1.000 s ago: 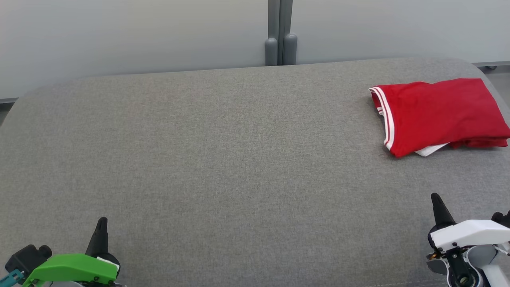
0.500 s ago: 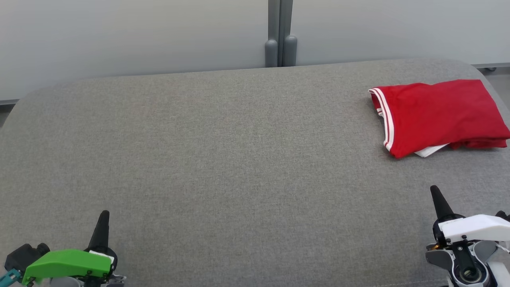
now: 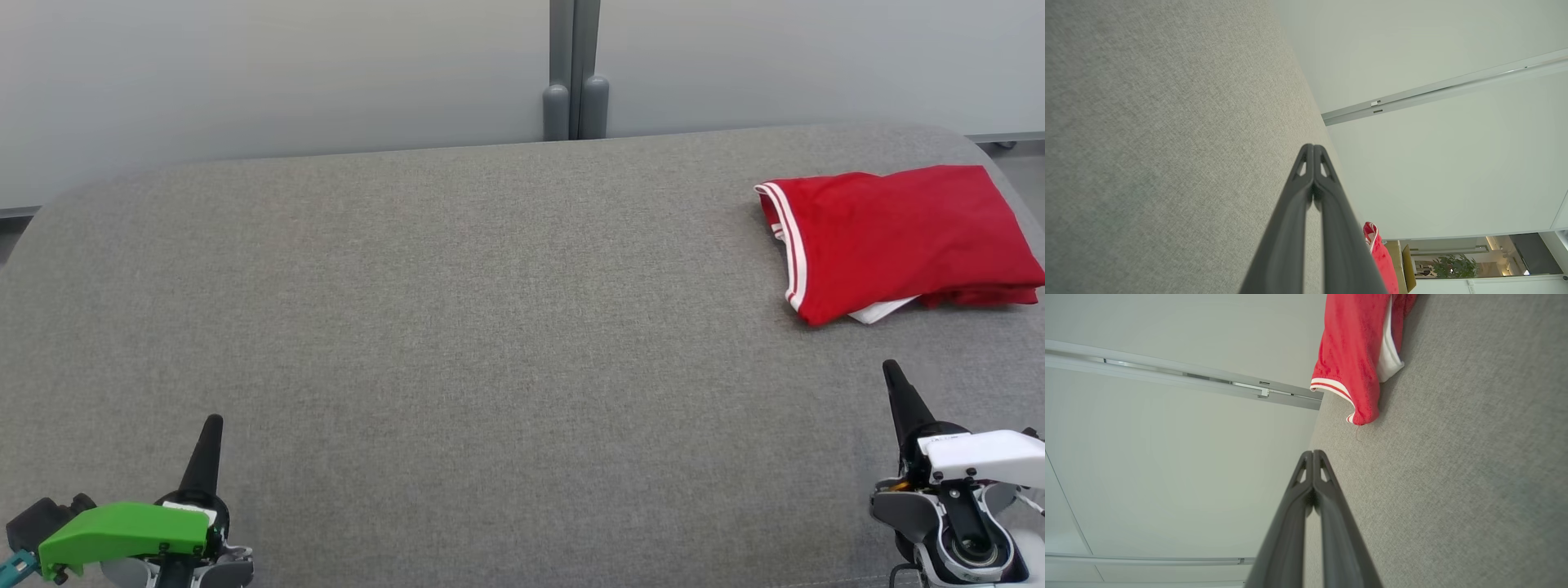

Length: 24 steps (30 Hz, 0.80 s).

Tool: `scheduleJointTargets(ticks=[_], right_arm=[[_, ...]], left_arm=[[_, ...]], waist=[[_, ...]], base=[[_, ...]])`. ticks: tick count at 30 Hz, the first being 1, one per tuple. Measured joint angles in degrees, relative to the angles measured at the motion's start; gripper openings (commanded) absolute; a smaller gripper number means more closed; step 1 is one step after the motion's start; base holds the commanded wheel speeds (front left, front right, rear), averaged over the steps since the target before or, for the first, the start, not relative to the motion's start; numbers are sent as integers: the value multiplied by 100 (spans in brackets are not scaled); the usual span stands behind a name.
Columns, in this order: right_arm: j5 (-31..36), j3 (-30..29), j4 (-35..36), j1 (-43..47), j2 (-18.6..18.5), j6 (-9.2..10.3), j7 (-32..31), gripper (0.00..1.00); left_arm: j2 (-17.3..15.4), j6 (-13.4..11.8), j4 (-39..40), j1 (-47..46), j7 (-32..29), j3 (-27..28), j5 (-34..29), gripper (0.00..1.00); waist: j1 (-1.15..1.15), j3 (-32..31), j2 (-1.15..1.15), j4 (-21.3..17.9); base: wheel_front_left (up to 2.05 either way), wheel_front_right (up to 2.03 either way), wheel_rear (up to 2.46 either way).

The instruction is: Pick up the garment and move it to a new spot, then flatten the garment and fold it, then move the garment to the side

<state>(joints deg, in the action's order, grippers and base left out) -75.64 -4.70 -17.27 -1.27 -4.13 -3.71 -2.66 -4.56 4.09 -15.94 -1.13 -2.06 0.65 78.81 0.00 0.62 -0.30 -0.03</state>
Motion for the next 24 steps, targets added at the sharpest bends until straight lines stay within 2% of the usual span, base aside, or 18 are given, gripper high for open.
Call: scheduleJointTargets(ticks=[19,24], right_arm=[[-1381,-296,69,-195,167,-283,-353,0],[-1574,-347,78,-205,207,-286,-396,0]], left_arm=[[188,229,-8,-163,-368,321,1122,0],[208,279,-12,-245,-403,352,1306,0]], waist=[[0,-43,0,2],[0,-48,0,2]], base=[[0,0,0],[0,0,0]])
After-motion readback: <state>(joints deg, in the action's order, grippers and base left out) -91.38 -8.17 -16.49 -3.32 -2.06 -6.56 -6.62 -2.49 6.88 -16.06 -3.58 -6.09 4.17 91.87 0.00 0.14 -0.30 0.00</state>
